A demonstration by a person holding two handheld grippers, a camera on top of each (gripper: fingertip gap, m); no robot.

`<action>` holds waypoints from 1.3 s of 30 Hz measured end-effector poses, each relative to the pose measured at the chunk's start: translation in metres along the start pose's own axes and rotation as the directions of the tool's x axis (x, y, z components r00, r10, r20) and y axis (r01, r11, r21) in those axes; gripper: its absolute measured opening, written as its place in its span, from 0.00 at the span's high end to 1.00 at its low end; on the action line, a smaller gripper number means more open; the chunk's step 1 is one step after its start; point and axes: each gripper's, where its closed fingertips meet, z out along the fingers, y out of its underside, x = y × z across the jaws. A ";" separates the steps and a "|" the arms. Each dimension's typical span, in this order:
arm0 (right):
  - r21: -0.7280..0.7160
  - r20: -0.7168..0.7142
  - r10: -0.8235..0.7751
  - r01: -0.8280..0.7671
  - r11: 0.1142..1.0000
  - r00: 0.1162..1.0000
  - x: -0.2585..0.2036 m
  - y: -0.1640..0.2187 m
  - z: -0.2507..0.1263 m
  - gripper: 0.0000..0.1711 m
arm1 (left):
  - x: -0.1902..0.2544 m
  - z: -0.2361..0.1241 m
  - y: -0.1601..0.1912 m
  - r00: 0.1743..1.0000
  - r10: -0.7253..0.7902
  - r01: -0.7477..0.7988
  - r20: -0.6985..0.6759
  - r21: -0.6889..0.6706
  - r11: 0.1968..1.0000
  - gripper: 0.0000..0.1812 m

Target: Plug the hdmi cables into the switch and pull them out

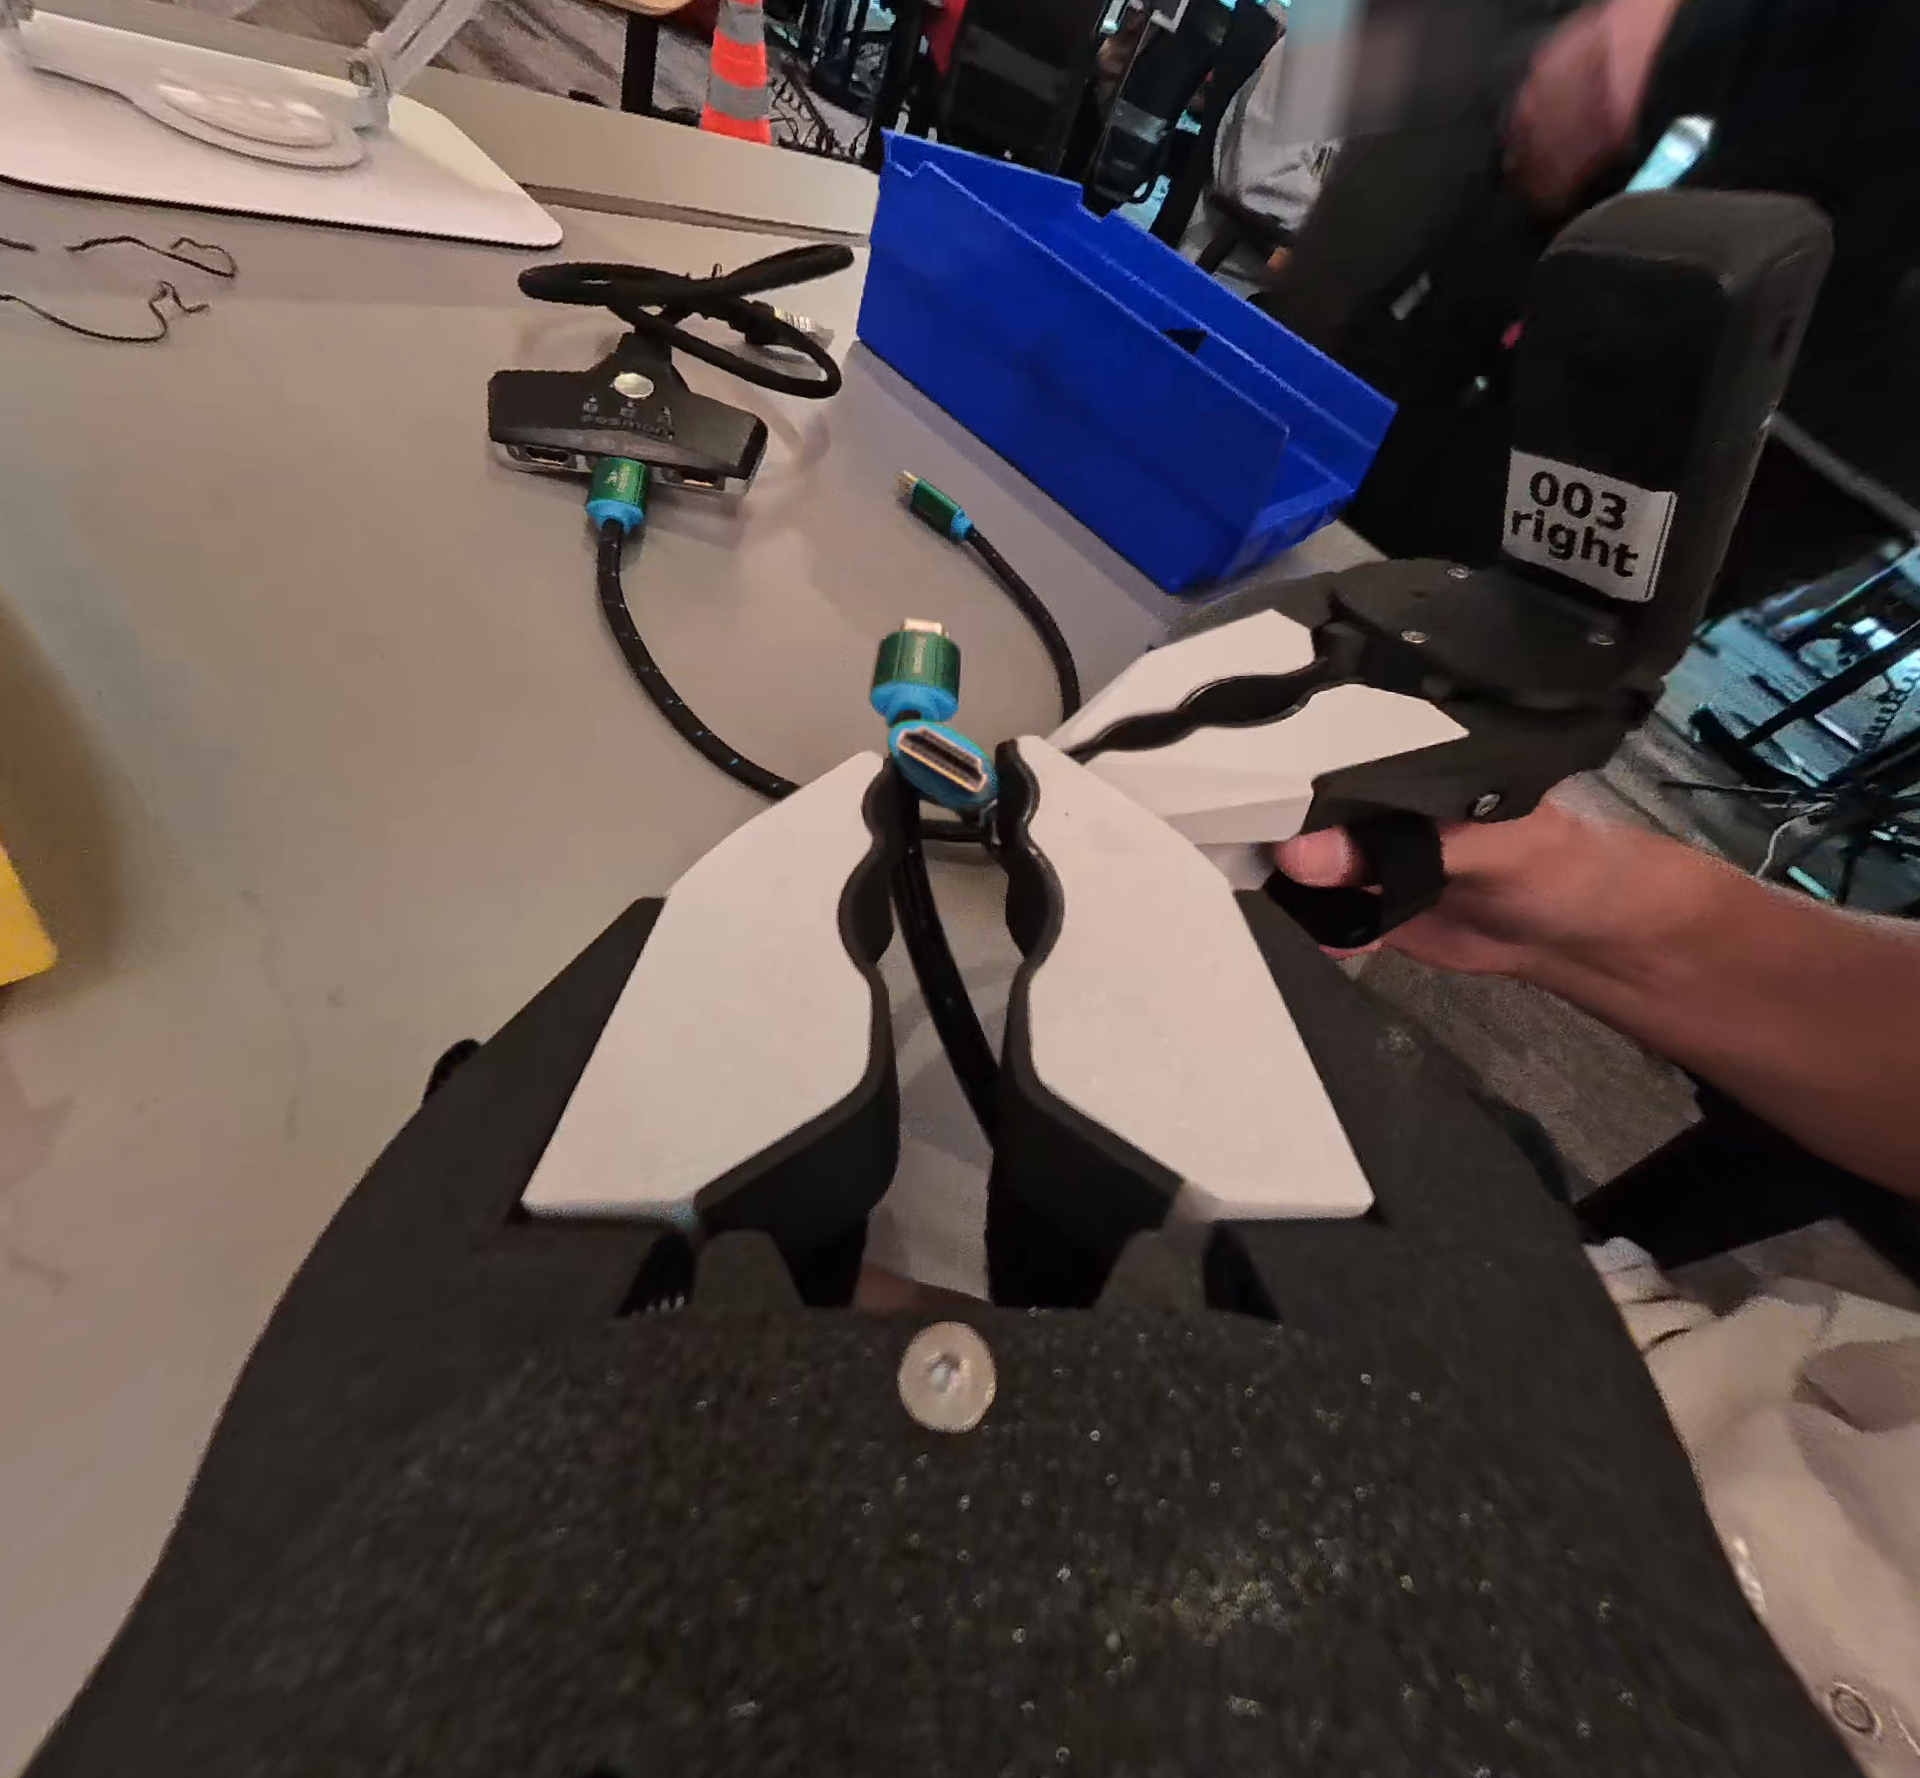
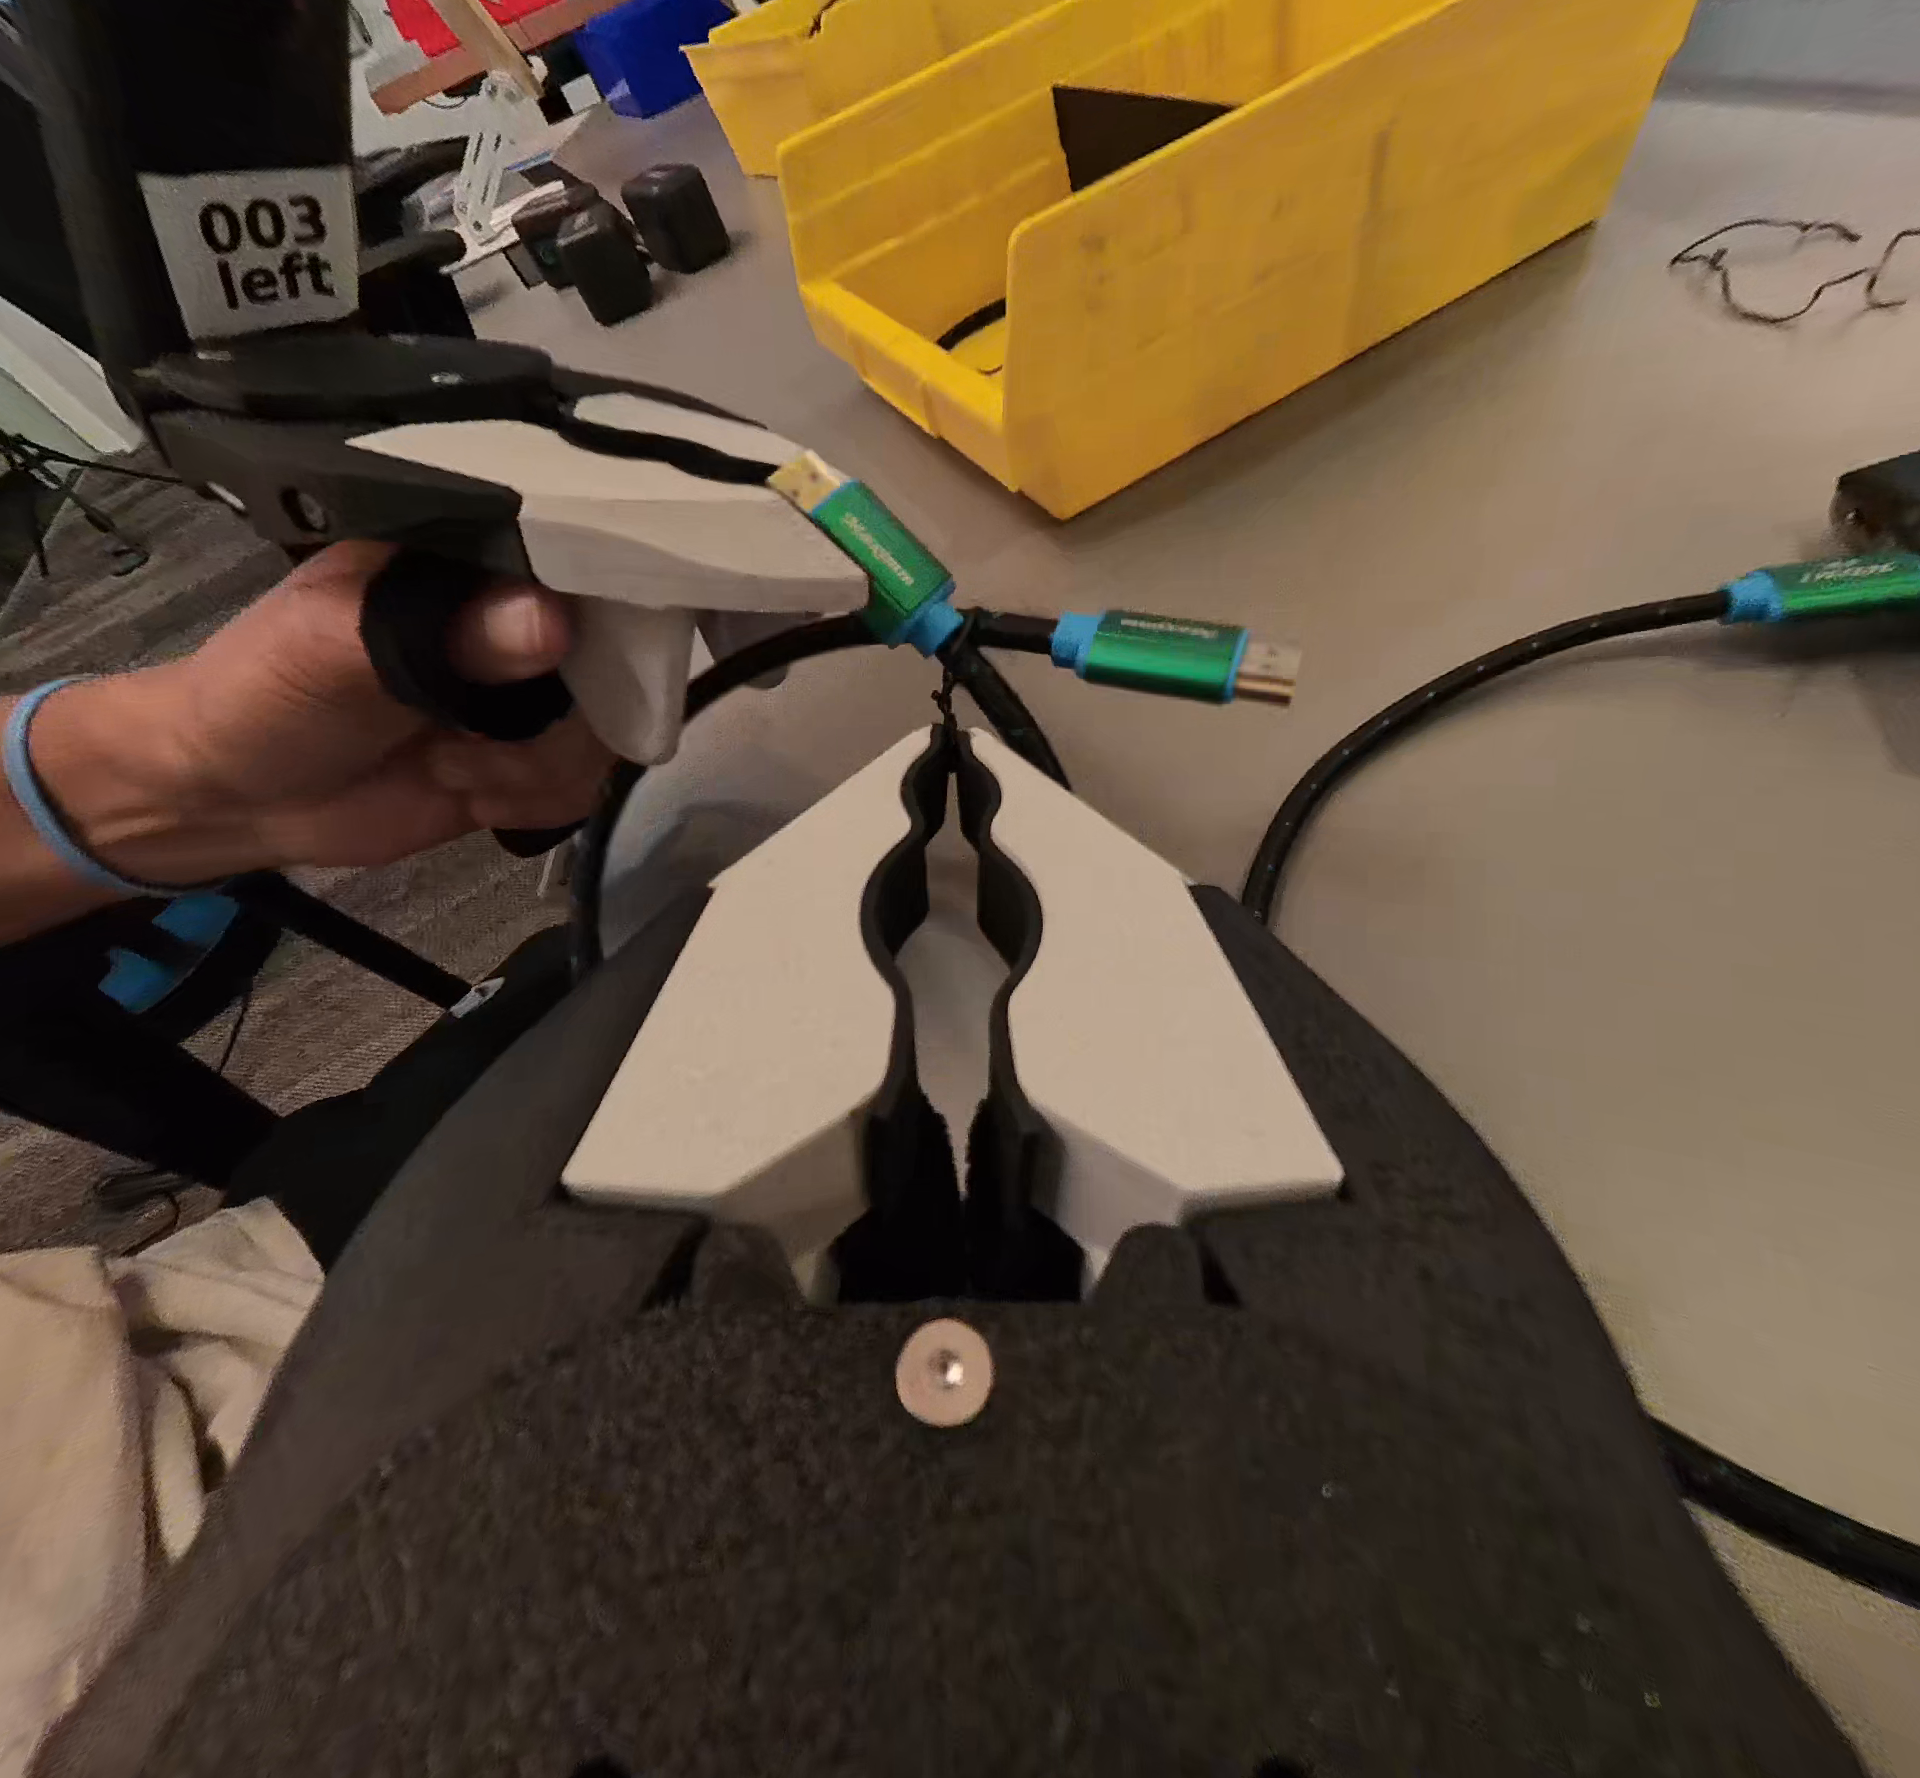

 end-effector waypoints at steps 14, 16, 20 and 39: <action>-0.102 0.115 0.228 -0.217 0.971 0.967 0.021 0.017 -0.021 1.00 | -0.004 0.007 0.025 0.916 0.395 -0.402 -0.071 -0.160 0.902 0.75; -0.112 0.125 0.263 -0.250 0.962 0.957 0.023 0.017 -0.022 1.00 | 0.008 0.009 0.026 0.908 0.405 -0.417 -0.111 -0.137 0.898 0.74; -0.167 0.151 0.249 -0.223 0.960 0.957 0.015 0.024 -0.019 1.00 | 0.011 0.017 0.032 0.857 0.507 -0.515 -0.089 -0.171 0.840 0.75; -0.220 0.073 0.239 -0.218 0.951 0.968 0.031 0.038 -0.017 1.00 | -0.009 0.028 0.072 0.781 0.614 -0.604 -0.117 -0.392 0.694 0.91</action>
